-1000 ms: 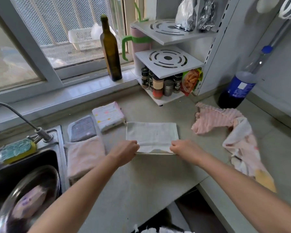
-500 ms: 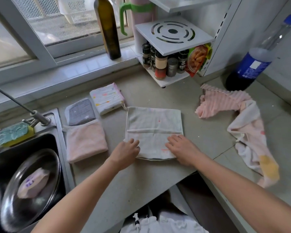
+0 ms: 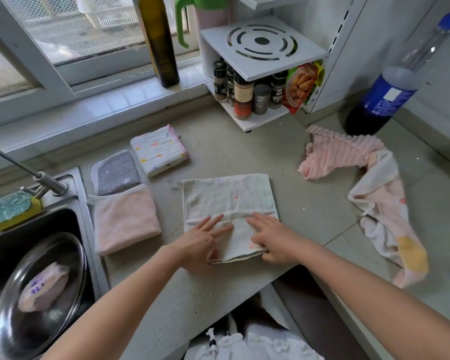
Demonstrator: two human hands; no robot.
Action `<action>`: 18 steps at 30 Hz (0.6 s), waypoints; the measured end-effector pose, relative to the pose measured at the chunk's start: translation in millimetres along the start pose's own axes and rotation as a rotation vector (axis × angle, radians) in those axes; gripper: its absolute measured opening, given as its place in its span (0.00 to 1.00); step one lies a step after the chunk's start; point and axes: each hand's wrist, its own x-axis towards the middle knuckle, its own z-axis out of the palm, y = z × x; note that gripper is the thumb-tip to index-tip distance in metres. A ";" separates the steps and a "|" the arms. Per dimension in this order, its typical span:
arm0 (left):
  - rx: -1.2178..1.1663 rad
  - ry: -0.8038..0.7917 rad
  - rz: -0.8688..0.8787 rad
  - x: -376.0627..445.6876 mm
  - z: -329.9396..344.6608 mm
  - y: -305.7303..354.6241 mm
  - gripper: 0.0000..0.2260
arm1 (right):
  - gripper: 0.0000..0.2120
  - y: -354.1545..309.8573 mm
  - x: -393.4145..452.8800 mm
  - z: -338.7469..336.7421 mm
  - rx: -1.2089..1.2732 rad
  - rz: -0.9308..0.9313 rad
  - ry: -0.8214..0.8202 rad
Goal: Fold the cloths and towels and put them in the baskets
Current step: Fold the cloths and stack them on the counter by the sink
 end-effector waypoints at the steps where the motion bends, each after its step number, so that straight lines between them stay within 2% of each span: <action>1: -0.029 -0.040 -0.003 1.9 -1.7 1.6 0.07 | 0.06 1.1 0.8 -0.9 -0.011 -0.025 -0.030; 3: -0.140 -0.101 -0.029 4.6 -7.0 4.9 0.04 | 0.08 2.6 3.4 -3.1 -0.007 -0.034 -0.108; 6: -0.250 -0.144 -0.048 7.8 -14.9 5.3 0.05 | 0.08 6.7 8.9 -11.6 0.022 -0.028 -0.175; 8: -0.262 -0.135 -0.050 9.3 -18.8 3.9 0.07 | 0.10 5.5 12.7 -20.1 0.016 -0.040 -0.206; 12: -0.192 -0.020 -0.028 9.2 -10.5 3.0 0.07 | 0.10 1.7 23.7 -25.8 -0.004 -0.127 -0.139; 15: -0.217 -0.057 -0.044 4.7 -2.9 4.3 0.04 | 0.11 2.5 24.7 -22.0 0.049 -0.106 -0.217; 18: -0.337 -0.132 -0.100 1.1 -14.0 1.7 0.07 | 0.12 2.1 20.8 -28.5 0.101 -0.055 -0.294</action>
